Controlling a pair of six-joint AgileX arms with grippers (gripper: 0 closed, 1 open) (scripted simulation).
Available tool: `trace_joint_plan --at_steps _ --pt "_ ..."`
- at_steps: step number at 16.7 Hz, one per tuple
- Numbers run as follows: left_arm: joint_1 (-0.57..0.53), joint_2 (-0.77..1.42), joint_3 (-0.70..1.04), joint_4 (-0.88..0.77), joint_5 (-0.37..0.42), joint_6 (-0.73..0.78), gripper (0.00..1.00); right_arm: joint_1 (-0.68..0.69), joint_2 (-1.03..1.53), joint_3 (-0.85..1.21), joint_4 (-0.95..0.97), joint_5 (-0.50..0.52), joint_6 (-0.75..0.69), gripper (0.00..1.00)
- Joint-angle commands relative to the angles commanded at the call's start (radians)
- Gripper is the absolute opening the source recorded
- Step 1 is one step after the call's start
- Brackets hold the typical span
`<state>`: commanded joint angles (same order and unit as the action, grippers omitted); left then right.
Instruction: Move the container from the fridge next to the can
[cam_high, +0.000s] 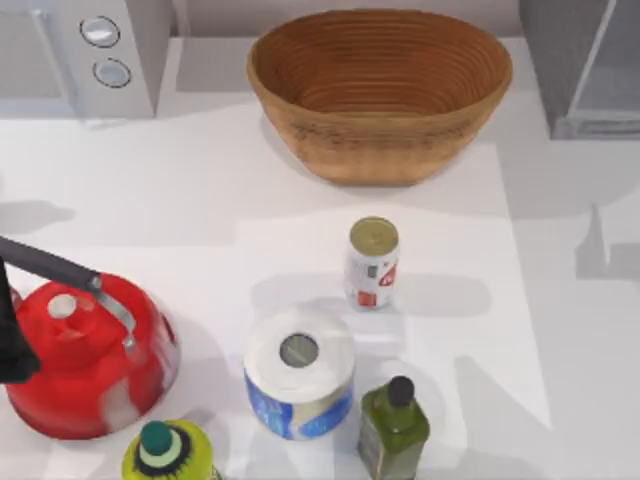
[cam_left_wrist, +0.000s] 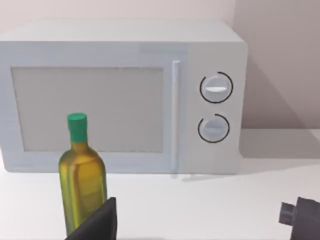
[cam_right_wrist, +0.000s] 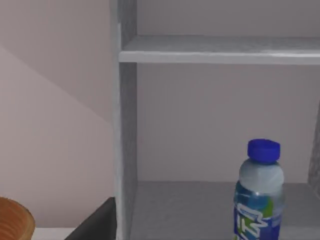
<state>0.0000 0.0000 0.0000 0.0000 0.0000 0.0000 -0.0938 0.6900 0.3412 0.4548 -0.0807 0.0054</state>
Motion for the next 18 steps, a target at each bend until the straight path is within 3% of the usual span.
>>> trace_joint_plan --at_steps 10,14,18 --pt "0.000 0.000 0.000 0.000 0.000 0.000 1.00 -0.121 1.149 0.432 0.580 -0.105 0.003 1.00" --pt "0.000 0.000 0.000 0.000 0.000 0.000 1.00 -0.152 1.386 0.541 0.724 -0.129 0.002 1.00" --pt "0.000 0.000 0.000 0.000 0.000 0.000 1.00 -0.161 1.454 0.575 0.769 -0.136 0.002 1.00"
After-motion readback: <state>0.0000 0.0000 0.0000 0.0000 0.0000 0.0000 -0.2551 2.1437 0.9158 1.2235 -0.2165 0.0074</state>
